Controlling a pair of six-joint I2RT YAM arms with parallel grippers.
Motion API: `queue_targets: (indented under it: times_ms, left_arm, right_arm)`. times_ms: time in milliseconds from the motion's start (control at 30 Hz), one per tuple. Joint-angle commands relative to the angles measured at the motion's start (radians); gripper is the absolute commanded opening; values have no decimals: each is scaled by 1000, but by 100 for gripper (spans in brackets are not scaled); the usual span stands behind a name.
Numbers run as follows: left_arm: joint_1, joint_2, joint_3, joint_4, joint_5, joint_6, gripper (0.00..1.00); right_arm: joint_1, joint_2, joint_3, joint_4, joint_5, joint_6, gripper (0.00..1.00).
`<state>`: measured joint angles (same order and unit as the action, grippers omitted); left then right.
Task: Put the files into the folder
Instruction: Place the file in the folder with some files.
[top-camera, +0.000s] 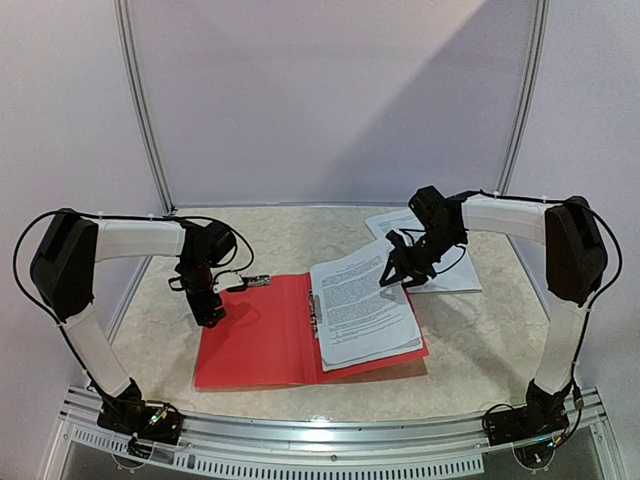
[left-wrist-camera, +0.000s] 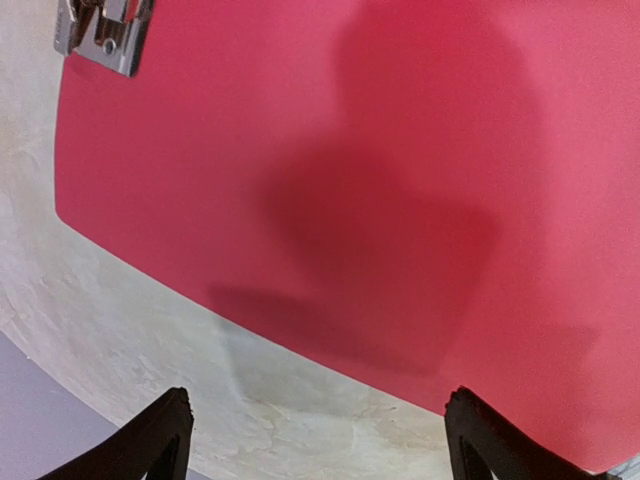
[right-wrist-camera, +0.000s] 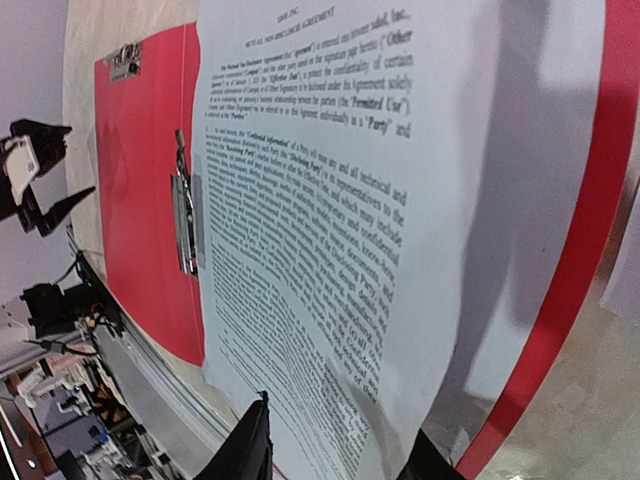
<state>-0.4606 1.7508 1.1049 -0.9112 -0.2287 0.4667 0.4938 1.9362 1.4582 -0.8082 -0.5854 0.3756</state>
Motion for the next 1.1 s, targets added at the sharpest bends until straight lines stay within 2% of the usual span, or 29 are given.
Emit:
queue_targets:
  times_ms: [0, 100, 233, 500, 767, 833, 933, 1067]
  left_arm:
    - [8, -5, 23, 2, 4, 2, 89]
    - [8, -6, 22, 1, 3, 1, 89]
    - [8, -6, 22, 1, 5, 1, 89]
    - [8, -6, 27, -2, 5, 2, 89]
    - [8, -2, 30, -2, 7, 2, 89]
    - [7, -2, 30, -4, 8, 1, 89]
    - [8, -3, 34, -6, 7, 2, 89]
    - [8, -5, 37, -11, 6, 5, 89]
  right_arm:
    - [14, -28, -9, -26, 21, -13, 25]
    - [14, -29, -9, -34, 10, -16, 16]
    - [13, -35, -9, -41, 0, -24, 11]
    - [13, -41, -14, -48, -13, -37, 6]
    - [14, -40, -19, -48, -14, -41, 5]
    - [13, -40, -19, -50, -11, -40, 10]
    - [14, -39, -5, -64, 12, -42, 28]
    - [13, -40, 49, -113, 66, -57, 42]
